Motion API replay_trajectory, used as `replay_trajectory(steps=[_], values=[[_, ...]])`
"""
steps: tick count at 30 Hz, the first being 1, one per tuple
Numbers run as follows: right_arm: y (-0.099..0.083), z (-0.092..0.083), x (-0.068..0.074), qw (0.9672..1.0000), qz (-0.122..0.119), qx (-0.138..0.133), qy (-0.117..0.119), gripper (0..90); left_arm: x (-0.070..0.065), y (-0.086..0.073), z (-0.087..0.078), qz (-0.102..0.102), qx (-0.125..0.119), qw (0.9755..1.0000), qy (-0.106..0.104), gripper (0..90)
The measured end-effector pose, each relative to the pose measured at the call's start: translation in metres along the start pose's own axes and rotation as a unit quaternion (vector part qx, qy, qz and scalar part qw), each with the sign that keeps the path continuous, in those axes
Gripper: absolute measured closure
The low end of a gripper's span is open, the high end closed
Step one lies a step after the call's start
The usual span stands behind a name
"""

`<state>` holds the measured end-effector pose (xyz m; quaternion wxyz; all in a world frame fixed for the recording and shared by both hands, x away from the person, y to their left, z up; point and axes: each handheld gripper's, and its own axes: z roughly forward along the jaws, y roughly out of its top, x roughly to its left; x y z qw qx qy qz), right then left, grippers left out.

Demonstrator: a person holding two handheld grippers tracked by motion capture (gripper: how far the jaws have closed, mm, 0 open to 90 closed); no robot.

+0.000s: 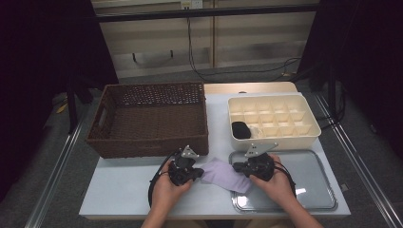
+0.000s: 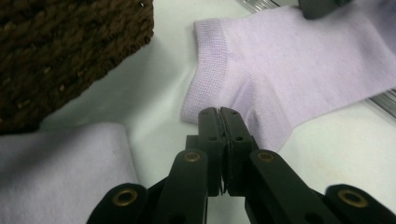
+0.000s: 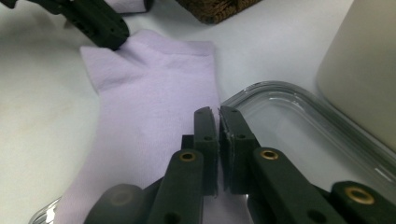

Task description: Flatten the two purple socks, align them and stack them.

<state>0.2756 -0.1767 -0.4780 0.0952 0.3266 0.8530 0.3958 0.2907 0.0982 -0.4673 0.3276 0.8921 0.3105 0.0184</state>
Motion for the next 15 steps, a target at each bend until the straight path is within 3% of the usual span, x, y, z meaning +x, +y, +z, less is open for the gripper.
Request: replay_trajectory(steps=[5,8,10,13,15], values=[[0.004,0.005,-0.002,1.0000,-0.003,-0.001,-0.005,87.0,-0.005,-0.002,-0.003,0.002,0.009,0.9999,-0.008,88.6],[0.005,0.006,-0.005,1.0000,-0.001,-0.004,-0.002,86.8,-0.006,-0.002,-0.005,-0.008,0.010,0.9999,-0.009,87.0],[0.005,0.006,-0.006,1.0000,-0.001,-0.002,-0.003,86.9,-0.004,-0.002,-0.006,-0.016,-0.009,0.9998,0.009,71.3],[0.005,0.006,-0.005,1.0000,-0.002,-0.004,-0.005,86.2,0.004,0.001,-0.009,-0.029,-0.036,0.9986,0.027,59.5],[0.005,0.006,-0.005,1.0000,-0.002,-0.004,-0.006,86.1,0.008,0.004,-0.007,-0.025,-0.042,0.9981,0.037,59.1]])
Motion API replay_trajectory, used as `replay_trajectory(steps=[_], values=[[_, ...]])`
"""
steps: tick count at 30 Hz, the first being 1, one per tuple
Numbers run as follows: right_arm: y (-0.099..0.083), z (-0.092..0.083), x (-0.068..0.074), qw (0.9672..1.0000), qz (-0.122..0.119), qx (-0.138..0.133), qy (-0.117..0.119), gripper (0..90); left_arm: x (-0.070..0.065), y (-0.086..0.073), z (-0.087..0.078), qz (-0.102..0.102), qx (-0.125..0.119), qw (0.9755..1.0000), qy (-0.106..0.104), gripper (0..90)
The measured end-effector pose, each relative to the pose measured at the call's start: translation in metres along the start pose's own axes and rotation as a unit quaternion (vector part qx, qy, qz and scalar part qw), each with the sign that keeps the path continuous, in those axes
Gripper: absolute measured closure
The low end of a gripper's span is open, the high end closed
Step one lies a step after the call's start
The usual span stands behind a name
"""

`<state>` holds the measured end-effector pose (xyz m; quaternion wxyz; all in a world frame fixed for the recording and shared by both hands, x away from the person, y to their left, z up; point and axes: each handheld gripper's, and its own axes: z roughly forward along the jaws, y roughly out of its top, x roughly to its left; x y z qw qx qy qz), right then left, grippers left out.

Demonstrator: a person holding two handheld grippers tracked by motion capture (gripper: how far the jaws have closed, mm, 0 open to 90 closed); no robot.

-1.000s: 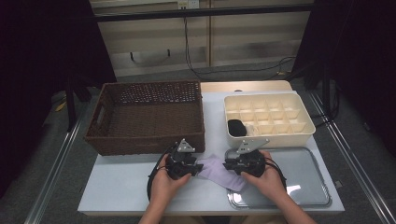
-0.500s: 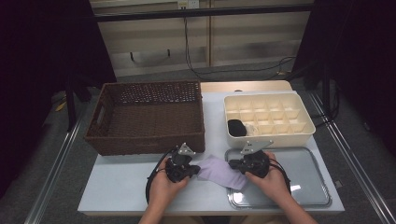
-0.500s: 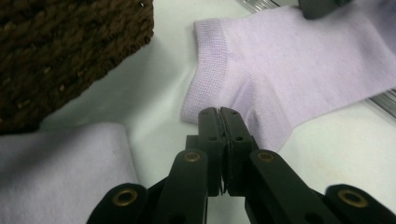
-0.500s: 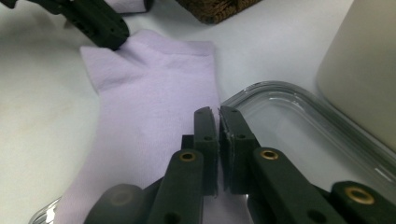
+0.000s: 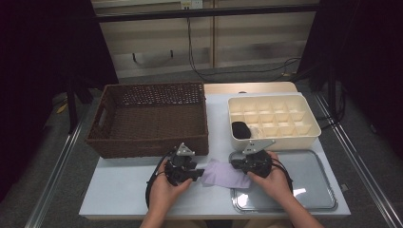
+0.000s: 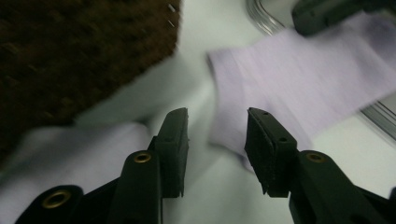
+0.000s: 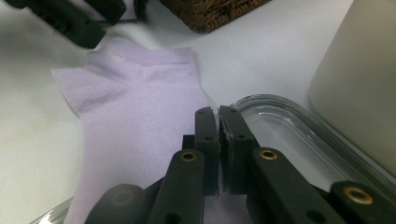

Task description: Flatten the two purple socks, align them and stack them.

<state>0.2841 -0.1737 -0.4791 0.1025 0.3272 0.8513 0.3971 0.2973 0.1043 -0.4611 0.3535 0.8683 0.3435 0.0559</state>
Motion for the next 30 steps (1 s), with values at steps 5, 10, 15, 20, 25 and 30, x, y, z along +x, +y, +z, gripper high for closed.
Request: replay_trajectory(steps=[5,10,15,20,25,30], values=[[0.000,0.000,0.001,1.0000,0.002,-0.001,-0.002,86.1,-0.003,0.004,0.014,0.021,0.013,0.9997,0.001,59.7],[-0.001,0.000,0.002,1.0000,0.000,-0.003,-0.004,85.7,-0.009,0.007,0.019,0.032,0.023,0.9988,-0.028,73.9],[-0.001,0.000,0.001,1.0000,0.003,-0.004,-0.002,85.4,-0.014,0.008,0.016,0.034,0.044,0.9981,-0.028,84.6],[0.000,0.000,0.002,0.9999,0.000,-0.011,0.006,85.5,-0.012,0.002,0.009,0.022,0.053,0.9977,-0.037,85.0],[0.003,0.004,0.006,0.9998,-0.006,-0.009,0.014,85.6,-0.013,-0.003,0.003,0.013,0.054,0.9977,-0.039,85.0],[0.007,0.009,0.010,0.9997,-0.015,-0.002,0.017,85.1,-0.014,-0.007,-0.001,0.014,0.060,0.9975,-0.036,84.7]])
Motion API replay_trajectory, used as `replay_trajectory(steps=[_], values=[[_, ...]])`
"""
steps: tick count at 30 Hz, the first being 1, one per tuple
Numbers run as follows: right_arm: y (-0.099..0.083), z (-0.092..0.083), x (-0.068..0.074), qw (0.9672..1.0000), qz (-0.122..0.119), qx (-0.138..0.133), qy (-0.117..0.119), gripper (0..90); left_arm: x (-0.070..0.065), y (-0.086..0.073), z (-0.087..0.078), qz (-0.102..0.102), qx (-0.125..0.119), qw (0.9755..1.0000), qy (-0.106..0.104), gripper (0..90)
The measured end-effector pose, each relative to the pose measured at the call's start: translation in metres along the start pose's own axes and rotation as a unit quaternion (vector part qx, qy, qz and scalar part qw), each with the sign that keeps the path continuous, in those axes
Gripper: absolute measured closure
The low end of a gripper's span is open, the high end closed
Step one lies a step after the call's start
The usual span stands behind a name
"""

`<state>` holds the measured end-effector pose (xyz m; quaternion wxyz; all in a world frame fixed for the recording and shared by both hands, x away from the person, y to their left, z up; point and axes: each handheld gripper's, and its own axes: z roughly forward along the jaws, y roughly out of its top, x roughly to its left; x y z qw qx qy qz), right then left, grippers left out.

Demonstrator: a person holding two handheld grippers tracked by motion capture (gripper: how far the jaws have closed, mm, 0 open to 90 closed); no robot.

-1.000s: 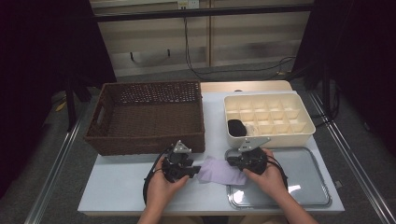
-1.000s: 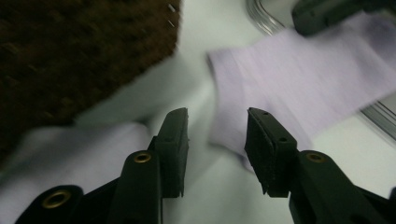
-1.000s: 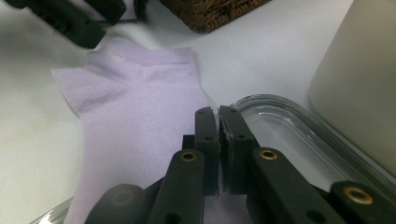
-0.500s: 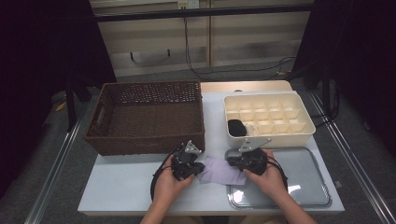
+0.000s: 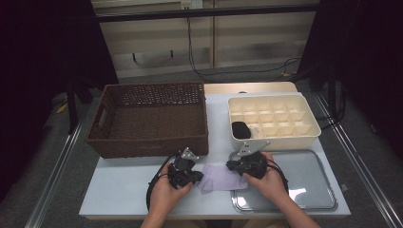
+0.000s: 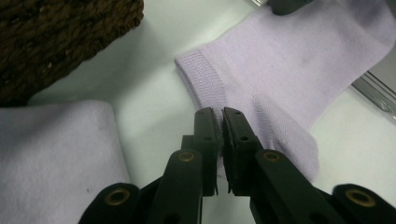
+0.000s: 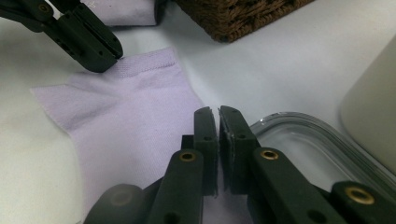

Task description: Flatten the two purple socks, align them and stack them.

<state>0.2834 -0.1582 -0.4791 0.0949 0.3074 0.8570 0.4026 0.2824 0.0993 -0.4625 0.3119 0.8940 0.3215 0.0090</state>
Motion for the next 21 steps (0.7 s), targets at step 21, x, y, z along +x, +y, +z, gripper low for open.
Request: replay_trajectory(steps=[21], values=[[0.003,-0.001,0.001,0.9998,0.012,-0.011,0.014,76.4,0.027,-0.015,-0.024,-0.002,-0.003,0.9969,0.079,63.4]])
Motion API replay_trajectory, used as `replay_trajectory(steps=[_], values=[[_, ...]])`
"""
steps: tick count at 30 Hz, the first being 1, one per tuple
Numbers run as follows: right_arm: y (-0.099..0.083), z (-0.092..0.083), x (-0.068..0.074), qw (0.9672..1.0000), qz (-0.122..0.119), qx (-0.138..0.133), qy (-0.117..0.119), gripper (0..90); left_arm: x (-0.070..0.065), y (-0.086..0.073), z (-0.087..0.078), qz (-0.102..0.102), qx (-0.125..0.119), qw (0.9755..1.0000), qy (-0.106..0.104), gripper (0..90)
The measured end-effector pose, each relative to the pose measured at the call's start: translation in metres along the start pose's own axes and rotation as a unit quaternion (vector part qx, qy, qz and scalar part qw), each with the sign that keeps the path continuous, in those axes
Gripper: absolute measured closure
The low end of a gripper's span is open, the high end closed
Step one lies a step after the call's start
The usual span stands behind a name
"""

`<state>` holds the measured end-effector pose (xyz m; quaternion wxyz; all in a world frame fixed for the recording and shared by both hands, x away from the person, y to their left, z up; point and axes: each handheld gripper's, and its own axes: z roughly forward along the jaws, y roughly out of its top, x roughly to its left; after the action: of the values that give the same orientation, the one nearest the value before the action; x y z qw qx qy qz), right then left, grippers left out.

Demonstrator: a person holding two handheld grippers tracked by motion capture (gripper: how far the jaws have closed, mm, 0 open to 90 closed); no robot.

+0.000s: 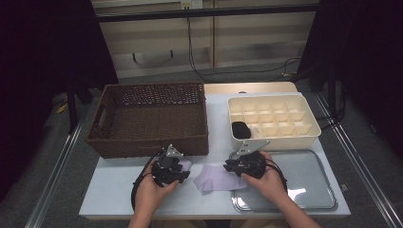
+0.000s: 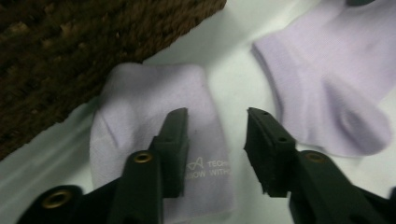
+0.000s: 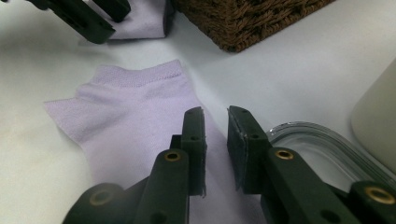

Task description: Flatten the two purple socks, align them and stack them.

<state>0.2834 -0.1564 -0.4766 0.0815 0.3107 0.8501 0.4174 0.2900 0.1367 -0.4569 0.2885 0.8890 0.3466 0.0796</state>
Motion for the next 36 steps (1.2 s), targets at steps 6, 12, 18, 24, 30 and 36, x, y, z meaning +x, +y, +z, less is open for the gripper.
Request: replay_trajectory(steps=[6,12,18,24,30,36], values=[[-0.001,-0.001,-0.001,1.0000,0.002,-0.002,-0.001,76.1,0.000,0.001,0.000,0.003,0.001,1.0000,0.008,83.9],[-0.001,-0.002,-0.001,1.0000,0.004,-0.004,-0.001,76.1,-0.002,0.006,-0.004,0.000,-0.008,0.9999,-0.010,87.3],[-0.001,-0.003,-0.001,1.0000,0.004,-0.006,0.002,76.0,-0.005,0.014,-0.017,-0.012,-0.038,0.9984,-0.040,87.2],[-0.001,-0.003,-0.001,0.9999,0.006,-0.007,0.004,75.7,0.005,0.010,-0.021,-0.024,-0.050,0.9980,-0.029,87.0],[0.000,-0.003,-0.001,0.9999,0.009,-0.009,0.004,75.3,0.016,0.004,-0.027,-0.043,-0.057,0.9973,-0.014,86.6],[0.000,-0.004,-0.001,0.9999,0.009,-0.009,0.004,75.2,0.021,0.000,-0.027,-0.056,-0.061,0.9965,-0.006,86.1]])
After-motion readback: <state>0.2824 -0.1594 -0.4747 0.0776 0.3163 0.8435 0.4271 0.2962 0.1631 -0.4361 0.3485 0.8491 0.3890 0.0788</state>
